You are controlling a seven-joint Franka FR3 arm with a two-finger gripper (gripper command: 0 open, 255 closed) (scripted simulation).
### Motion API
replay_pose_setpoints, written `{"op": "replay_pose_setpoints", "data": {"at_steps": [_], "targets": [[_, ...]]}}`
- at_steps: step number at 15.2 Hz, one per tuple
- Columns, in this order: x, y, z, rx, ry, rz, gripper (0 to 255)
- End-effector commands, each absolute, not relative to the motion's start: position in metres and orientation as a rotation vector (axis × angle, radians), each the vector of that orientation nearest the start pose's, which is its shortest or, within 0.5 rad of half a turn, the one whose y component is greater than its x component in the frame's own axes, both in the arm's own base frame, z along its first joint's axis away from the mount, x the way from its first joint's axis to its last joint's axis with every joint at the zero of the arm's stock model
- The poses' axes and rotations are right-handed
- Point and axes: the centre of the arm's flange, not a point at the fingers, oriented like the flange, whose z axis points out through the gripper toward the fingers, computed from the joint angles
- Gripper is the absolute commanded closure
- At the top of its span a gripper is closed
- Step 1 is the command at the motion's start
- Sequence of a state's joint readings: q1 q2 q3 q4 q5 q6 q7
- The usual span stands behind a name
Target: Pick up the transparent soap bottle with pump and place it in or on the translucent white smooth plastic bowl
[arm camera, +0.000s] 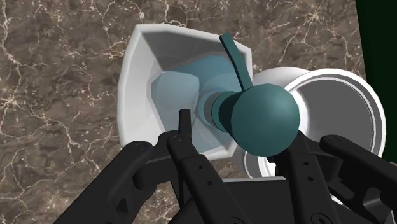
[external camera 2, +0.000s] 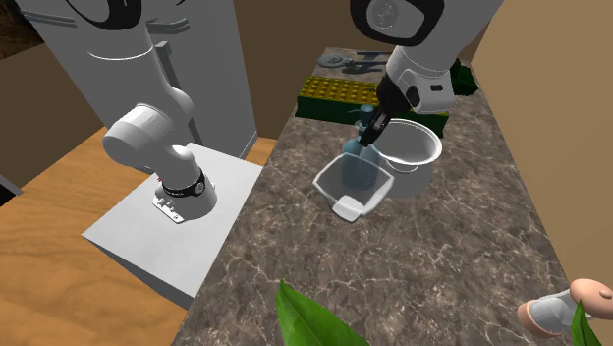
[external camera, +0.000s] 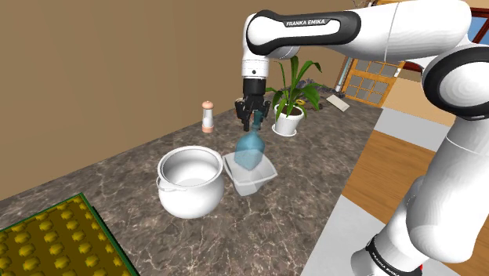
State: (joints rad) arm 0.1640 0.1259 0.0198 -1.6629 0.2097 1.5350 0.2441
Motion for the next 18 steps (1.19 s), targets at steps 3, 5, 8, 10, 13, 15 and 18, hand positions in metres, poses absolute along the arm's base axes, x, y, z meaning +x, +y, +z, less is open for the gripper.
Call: {"op": "replay_pose_setpoints", "data": {"at_steps": [3, 5, 8, 10, 13, 15, 18], "targets": [[0.559, 0.127, 0.511, -2.954, 0.117, 0.435, 0], [0.559, 0.127, 0.511, -2.954, 0.117, 0.435, 0], [0.567, 0.123, 0.536, -2.954, 0.117, 0.435, 0], [0.573, 0.119, 0.558, -2.954, 0.117, 0.435, 0], [0.573, 0.119, 0.558, -2.955, 0.117, 0.435, 0], [0.573, 0.119, 0.558, -2.954, 0.117, 0.435, 0], [0.573, 0.119, 0.558, -2.954, 0.117, 0.435, 0]]}}
